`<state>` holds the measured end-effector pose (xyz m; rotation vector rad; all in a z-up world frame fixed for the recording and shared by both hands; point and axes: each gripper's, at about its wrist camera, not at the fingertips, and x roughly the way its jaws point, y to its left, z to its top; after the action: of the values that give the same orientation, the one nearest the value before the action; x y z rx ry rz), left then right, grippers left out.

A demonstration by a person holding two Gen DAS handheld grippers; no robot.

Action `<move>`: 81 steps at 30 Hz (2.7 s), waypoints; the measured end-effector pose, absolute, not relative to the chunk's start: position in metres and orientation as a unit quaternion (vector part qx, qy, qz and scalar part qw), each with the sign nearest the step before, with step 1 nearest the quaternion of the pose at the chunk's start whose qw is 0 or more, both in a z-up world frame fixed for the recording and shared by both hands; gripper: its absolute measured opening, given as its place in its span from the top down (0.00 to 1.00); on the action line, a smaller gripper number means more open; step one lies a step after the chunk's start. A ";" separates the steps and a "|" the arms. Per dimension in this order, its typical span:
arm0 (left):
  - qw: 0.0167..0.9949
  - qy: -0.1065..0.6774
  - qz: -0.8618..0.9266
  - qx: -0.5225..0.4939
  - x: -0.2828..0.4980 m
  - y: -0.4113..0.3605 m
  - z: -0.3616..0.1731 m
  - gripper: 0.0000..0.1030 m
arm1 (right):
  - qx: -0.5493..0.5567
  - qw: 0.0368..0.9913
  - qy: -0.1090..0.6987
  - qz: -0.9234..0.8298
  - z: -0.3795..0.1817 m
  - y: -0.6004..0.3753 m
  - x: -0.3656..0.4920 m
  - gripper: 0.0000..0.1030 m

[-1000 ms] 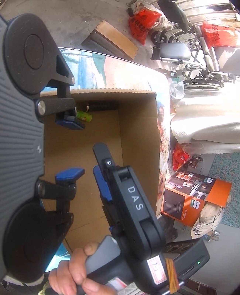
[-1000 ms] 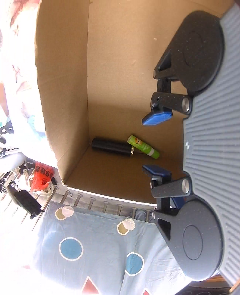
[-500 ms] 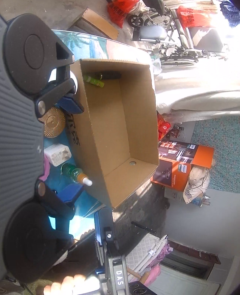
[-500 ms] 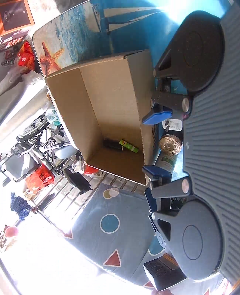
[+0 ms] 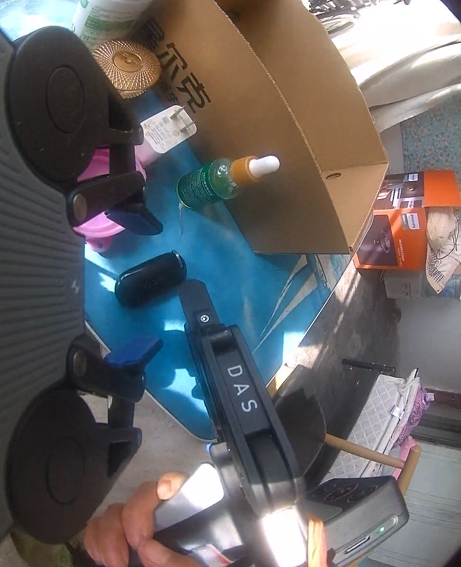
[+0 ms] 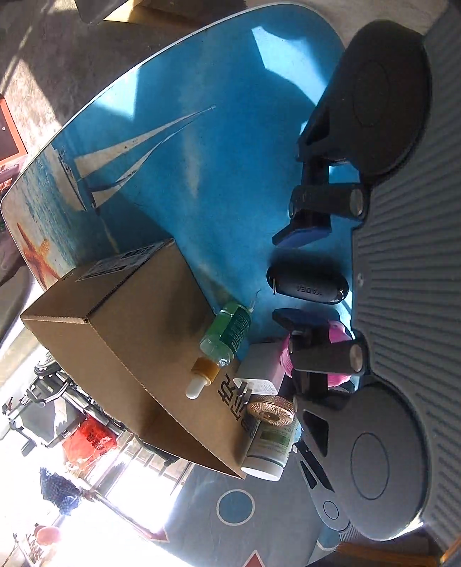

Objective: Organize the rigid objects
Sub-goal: 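Move the right gripper over the black oval case on the table, then close the right gripper on the black oval case and lift it, then carry the black oval case into the box and open the right gripper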

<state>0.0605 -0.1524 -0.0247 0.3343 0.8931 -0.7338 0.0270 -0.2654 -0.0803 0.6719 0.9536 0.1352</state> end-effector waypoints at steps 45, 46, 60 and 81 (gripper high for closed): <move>0.811 0.464 -0.303 0.188 0.082 -0.179 -0.052 0.62 | 0.413 0.790 0.436 0.124 -0.122 -0.271 0.040 0.86; 0.812 0.462 -0.304 0.189 0.081 -0.179 -0.050 0.62 | 0.415 0.790 0.433 0.126 -0.120 -0.272 0.039 0.86; 0.868 0.367 -0.287 0.171 0.052 -0.147 0.031 0.62 | 0.345 0.853 0.355 0.164 -0.024 -0.246 0.020 0.86; 0.883 0.431 -0.166 0.078 0.206 -0.016 0.064 0.57 | 0.274 0.784 0.476 0.289 0.023 -0.113 0.251 0.86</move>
<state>0.2061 -0.0157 0.0641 0.1632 0.8974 -0.3457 0.2509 -0.1135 0.0235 0.5915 1.0261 0.6238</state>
